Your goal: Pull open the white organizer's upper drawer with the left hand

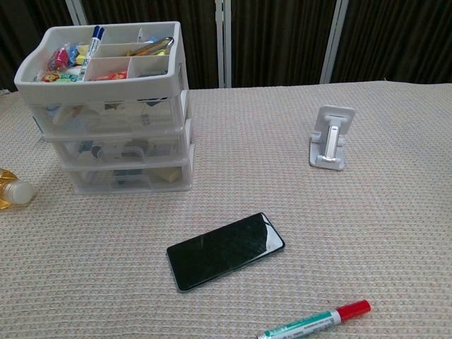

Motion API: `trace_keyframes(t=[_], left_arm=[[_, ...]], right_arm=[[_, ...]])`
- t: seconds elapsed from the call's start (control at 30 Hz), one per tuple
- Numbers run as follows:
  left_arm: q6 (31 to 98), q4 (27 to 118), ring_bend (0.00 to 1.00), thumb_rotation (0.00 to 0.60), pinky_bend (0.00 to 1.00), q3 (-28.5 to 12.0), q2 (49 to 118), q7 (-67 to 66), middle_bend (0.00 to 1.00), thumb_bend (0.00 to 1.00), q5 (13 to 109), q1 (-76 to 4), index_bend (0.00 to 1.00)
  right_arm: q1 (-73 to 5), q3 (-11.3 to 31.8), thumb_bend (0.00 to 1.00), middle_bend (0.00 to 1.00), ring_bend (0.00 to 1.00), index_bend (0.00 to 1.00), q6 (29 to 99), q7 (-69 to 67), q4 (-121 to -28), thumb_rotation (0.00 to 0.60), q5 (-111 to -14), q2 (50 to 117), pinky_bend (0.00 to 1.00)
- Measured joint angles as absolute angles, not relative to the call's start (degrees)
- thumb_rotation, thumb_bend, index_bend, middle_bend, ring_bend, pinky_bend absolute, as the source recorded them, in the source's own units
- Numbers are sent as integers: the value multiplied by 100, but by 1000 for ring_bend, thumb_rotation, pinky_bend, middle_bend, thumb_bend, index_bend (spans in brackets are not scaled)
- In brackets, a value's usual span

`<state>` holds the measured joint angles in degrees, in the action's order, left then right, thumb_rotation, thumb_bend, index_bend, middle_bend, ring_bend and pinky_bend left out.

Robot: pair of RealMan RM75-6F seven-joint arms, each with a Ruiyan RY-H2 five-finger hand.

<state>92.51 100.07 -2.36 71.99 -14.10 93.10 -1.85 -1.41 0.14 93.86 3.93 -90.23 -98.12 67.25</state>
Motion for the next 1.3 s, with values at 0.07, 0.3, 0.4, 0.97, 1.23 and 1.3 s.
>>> trace_keyframes(t=[0.07,0.3,0.4,0.97,1.23,1.3], left_arm=[[9210,10000,841,600,717,-243,7278,-1150,851,458,9304,-221,0],[8645,10132,860,600,742,-207,7386,-203,868,462,9217,-486,0],[8184,10301,864,600,745,-150,7323,357,873,464,9134,-669,0],[6290,10060,865,600,746,-201,7505,2905,875,503,8600,-1767,0],[6146,9605,865,600,746,-295,7959,3127,875,503,8436,-1996,0],[6102,9596,865,600,746,-316,7982,3154,875,502,8398,-2039,0]], right_arm=[[-138,16,0,0,0,0,9386,391,-9035,600,-9804,6720,0],[-134,1,0,0,0,0,9327,418,-9075,600,-9771,6702,0],[-135,-4,0,0,0,0,9280,433,-9122,600,-9732,6677,0],[-115,2,0,0,0,0,9310,401,-9176,600,-9745,6629,0],[-110,13,0,0,0,0,9320,397,-9172,600,-9746,6626,0],[-109,17,0,0,0,0,9310,409,-9175,600,-9731,6631,0]])
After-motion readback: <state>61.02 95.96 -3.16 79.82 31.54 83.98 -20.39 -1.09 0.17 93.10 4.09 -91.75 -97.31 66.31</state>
